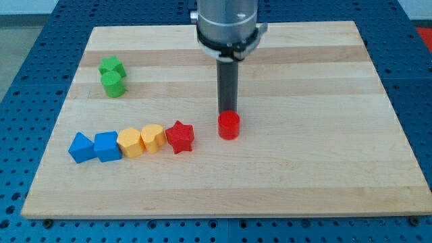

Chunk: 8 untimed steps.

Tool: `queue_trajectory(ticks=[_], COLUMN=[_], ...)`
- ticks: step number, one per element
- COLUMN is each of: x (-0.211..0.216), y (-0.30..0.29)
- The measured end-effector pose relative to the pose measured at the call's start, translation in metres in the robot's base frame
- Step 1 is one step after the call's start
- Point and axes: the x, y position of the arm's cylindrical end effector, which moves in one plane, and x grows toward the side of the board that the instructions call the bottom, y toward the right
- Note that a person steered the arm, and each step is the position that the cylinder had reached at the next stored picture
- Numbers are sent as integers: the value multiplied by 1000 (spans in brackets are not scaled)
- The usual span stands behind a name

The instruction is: Push the red circle close to the red star

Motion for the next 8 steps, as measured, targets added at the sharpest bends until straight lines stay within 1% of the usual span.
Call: queue_trajectory(ticks=[1, 2, 3, 4, 5, 6, 8], x=[18, 3, 0, 26, 56, 65, 63], y=[0, 14, 74, 106, 105, 85, 33])
